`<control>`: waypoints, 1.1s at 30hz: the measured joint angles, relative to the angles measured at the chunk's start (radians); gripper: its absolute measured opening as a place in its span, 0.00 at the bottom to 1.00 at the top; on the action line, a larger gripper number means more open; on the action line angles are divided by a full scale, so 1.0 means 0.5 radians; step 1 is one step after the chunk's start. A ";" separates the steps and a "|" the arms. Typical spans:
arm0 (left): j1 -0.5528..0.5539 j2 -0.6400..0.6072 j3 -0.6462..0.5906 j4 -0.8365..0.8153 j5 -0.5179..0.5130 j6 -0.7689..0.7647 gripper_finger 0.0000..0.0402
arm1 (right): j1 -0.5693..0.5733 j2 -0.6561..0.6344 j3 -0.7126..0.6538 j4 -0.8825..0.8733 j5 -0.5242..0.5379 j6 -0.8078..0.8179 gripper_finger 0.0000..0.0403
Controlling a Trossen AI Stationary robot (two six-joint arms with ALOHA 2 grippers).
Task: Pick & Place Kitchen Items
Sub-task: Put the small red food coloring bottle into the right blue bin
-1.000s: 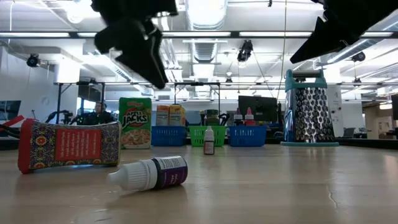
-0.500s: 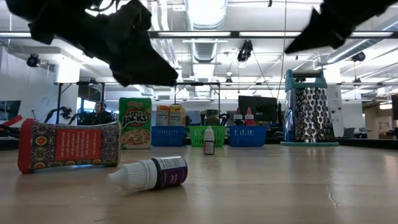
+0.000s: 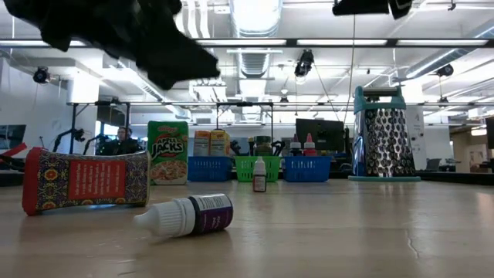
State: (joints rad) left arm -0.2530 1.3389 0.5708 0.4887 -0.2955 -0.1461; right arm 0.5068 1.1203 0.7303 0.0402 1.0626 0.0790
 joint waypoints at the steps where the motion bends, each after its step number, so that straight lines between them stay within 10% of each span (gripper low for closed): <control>1: 0.002 -0.032 0.002 -0.002 0.061 0.020 0.45 | 0.000 -0.012 0.012 0.008 0.001 -0.025 0.02; 27: 0.463 -0.051 -0.239 -0.006 0.509 0.090 0.44 | -0.739 -0.013 0.090 0.061 -0.357 -0.209 0.02; 33: 0.496 0.203 -0.217 0.421 0.486 0.133 0.44 | -0.830 -0.025 0.092 0.193 -0.356 -0.236 0.02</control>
State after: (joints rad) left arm -0.0049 1.4404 0.4621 0.6991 -0.0523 -0.0794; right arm 0.0918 1.1076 0.7761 0.1369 0.8845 -0.0391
